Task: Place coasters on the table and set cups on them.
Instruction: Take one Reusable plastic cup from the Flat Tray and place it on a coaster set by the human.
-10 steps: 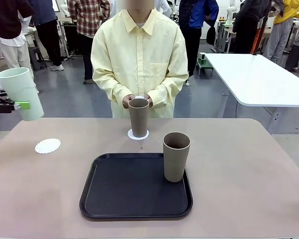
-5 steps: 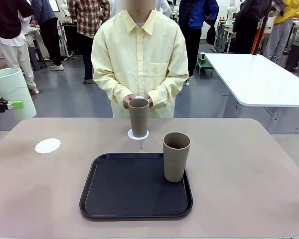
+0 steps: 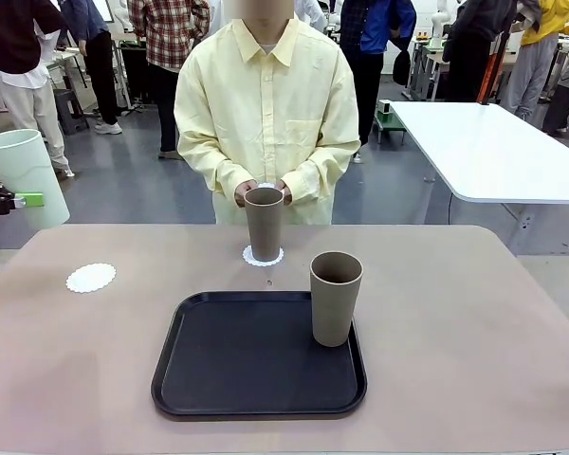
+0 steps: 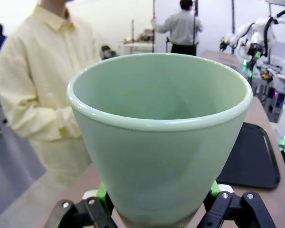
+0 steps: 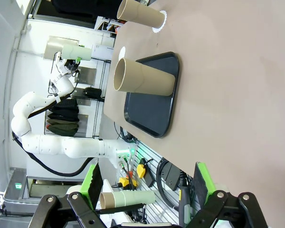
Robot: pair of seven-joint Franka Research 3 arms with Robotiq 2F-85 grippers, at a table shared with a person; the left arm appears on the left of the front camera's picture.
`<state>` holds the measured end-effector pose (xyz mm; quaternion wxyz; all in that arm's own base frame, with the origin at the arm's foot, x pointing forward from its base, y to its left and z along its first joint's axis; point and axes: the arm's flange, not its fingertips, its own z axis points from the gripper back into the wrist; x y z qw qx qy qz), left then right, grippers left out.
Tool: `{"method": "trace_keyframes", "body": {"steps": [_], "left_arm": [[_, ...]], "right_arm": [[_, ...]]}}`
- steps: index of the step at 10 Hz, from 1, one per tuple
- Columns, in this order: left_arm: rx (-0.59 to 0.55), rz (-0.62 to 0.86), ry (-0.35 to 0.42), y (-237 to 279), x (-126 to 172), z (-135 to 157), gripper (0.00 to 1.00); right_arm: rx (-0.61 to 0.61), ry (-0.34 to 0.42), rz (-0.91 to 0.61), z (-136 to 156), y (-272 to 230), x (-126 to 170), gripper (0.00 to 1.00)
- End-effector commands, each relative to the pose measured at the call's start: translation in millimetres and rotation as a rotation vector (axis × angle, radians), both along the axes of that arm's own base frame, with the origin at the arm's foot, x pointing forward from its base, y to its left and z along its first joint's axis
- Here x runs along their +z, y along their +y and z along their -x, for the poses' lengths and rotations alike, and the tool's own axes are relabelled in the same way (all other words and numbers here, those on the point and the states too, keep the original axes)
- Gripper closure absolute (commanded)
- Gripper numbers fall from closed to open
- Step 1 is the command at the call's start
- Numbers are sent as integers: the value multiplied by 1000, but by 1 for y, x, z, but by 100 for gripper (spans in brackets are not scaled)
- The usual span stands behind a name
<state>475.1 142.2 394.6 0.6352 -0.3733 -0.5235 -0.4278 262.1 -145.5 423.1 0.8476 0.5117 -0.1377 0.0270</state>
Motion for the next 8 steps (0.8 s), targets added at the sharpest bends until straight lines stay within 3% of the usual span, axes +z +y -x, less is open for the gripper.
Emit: {"method": "trace_keyframes", "body": {"steps": [1, 5, 8], "left_arm": [[0, 0, 0, 0, 0, 0, 15], [-112, -23, -25, -6, -43, -29, 15], [-130, -62, 7, -10, -76, -39, 15]], "right_arm": [[0, -16, -17, -2, 0, 0, 0], [0, -16, -17, -2, 0, 0, 0], [0, -16, -17, -2, 0, 0, 0]]}}
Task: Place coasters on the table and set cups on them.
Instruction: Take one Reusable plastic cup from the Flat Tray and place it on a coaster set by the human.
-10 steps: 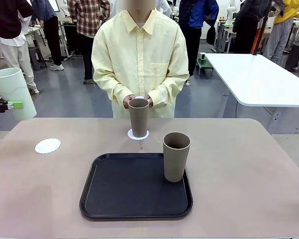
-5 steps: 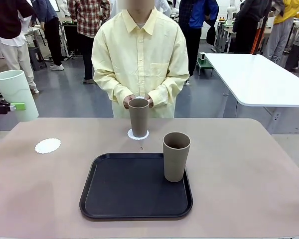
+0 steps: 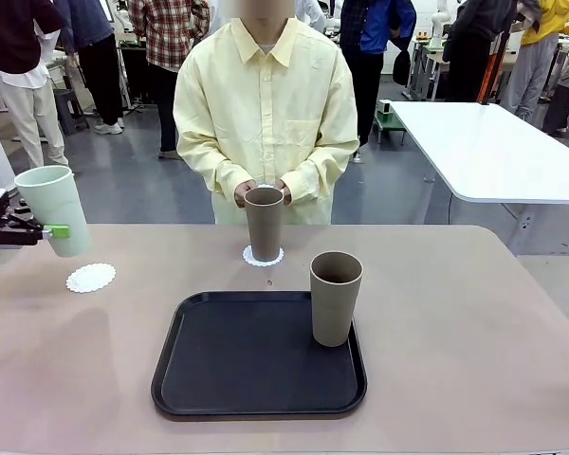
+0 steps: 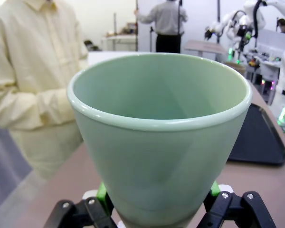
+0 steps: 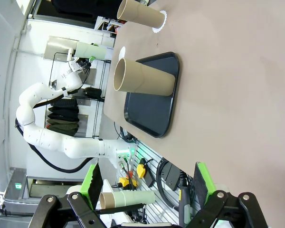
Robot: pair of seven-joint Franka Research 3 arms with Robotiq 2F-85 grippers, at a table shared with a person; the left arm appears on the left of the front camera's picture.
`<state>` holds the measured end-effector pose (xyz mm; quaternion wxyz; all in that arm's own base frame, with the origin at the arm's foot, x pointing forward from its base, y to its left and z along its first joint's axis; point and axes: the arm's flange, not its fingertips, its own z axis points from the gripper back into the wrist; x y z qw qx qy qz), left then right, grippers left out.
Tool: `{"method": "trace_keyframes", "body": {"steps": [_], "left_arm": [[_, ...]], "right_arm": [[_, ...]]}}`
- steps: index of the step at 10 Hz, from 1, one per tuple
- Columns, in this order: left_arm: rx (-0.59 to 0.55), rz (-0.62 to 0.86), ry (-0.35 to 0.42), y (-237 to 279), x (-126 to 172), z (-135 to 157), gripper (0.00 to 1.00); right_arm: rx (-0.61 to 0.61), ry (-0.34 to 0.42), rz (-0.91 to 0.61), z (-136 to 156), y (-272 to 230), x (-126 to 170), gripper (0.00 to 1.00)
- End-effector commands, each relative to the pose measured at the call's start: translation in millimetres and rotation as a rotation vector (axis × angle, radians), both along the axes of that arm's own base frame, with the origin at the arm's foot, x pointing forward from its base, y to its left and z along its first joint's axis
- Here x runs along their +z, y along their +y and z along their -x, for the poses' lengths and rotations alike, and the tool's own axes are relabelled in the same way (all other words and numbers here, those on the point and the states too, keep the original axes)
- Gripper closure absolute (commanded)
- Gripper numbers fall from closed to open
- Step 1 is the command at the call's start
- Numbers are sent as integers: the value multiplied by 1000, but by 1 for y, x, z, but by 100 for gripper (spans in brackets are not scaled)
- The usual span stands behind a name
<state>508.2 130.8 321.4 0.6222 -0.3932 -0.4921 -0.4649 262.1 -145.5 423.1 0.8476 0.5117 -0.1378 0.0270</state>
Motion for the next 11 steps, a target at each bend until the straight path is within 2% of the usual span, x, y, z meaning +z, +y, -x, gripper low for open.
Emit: {"method": "trace_keyframes", "body": {"steps": [1, 7, 11], "left_arm": [[-37, -32, -19, 2, -13, -11, 15], [-99, -28, -57, -5, -53, -27, 15], [-107, -40, -38, -7, -64, -30, 15]], "right_arm": [[0, -16, -17, -2, 0, 0, 0], [0, -16, -17, -2, 0, 0, 0], [0, -16, -17, -2, 0, 0, 0]]}}
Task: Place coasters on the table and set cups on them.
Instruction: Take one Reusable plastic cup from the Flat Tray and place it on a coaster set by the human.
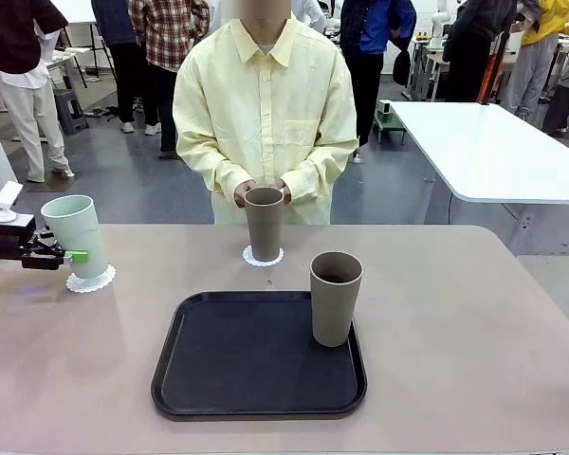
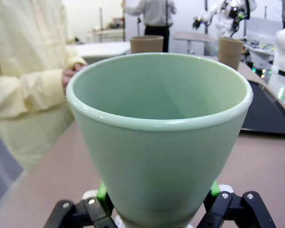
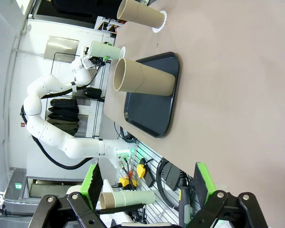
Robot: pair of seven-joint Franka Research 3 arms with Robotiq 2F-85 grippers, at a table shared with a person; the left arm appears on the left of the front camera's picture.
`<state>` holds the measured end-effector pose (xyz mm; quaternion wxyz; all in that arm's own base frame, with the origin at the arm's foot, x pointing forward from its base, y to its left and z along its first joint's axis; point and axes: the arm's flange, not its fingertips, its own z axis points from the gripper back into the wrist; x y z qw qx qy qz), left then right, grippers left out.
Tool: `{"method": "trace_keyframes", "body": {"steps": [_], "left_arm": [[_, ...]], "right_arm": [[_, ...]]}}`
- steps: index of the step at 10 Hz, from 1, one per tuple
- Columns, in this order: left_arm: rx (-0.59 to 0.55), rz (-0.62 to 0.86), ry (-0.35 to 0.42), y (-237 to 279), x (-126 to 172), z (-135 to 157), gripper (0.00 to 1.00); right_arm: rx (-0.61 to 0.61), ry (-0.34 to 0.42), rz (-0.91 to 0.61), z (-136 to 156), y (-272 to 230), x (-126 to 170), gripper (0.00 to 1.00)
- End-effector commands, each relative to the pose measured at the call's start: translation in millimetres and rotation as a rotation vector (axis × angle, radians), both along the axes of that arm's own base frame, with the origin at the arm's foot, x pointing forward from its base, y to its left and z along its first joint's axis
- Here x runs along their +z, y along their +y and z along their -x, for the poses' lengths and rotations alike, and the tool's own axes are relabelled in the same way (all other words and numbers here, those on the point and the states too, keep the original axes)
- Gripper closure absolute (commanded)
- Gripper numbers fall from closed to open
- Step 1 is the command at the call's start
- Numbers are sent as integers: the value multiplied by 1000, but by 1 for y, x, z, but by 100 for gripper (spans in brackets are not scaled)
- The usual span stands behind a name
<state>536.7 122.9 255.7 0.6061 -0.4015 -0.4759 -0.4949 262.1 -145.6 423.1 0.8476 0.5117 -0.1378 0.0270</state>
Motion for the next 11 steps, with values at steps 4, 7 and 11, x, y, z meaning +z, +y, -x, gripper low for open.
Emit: {"method": "trace_keyframes", "body": {"steps": [4, 7, 11], "left_arm": [[-41, -28, -15, 4, -7, -3, 15], [-48, -29, -6, 5, -14, -4, 15], [-71, -39, 7, 4, -17, -2, 0]], "right_arm": [[0, -16, -17, -2, 0, 0, 0], [0, -16, -17, -2, 0, 0, 0], [0, -16, -17, -2, 0, 0, 0]]}}
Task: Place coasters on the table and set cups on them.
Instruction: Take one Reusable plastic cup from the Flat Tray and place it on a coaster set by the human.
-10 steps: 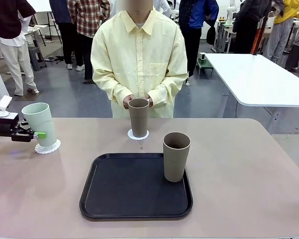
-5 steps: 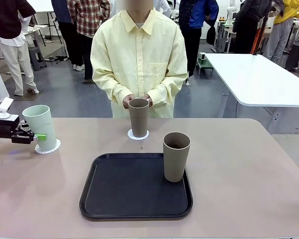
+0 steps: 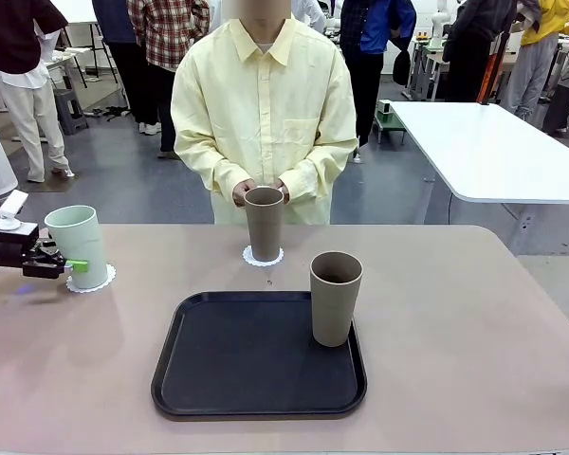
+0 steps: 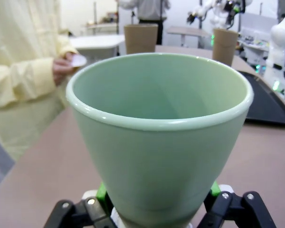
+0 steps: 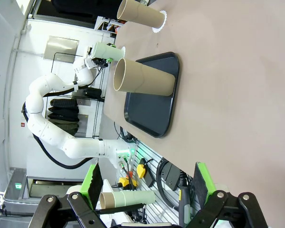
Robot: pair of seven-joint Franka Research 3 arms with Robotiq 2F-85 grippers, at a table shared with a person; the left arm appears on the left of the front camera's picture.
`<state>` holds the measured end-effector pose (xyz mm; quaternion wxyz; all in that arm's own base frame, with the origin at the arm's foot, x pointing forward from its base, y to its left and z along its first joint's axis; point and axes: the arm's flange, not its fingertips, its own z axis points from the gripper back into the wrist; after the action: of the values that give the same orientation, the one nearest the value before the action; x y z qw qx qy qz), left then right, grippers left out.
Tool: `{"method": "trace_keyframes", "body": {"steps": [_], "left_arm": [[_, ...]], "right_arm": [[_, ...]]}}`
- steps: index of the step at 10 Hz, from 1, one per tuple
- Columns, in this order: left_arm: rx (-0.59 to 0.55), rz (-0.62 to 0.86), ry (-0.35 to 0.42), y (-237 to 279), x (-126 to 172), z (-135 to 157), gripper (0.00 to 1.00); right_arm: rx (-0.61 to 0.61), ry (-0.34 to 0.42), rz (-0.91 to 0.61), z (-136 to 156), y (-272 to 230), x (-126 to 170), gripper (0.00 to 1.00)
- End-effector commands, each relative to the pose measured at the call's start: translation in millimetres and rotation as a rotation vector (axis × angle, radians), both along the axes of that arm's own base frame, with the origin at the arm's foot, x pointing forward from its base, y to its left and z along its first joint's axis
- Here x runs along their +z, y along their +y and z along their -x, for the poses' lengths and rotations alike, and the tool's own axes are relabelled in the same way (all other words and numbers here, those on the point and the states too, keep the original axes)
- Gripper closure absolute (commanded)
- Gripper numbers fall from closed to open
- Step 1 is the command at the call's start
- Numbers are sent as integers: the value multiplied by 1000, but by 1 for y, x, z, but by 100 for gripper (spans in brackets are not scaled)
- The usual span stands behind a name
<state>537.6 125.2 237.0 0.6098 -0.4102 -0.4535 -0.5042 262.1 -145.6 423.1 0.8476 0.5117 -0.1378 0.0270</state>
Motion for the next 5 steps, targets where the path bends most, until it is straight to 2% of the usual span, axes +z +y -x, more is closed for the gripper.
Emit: {"method": "trace_keyframes", "body": {"steps": [1, 5], "left_arm": [[-42, -15, -23, 2, 1, -1, 0], [-44, -100, -25, 8, 7, 2, 0]], "right_arm": [[0, -16, -17, -2, 0, 0, 0], [0, -16, -17, -2, 0, 0, 0]]}}
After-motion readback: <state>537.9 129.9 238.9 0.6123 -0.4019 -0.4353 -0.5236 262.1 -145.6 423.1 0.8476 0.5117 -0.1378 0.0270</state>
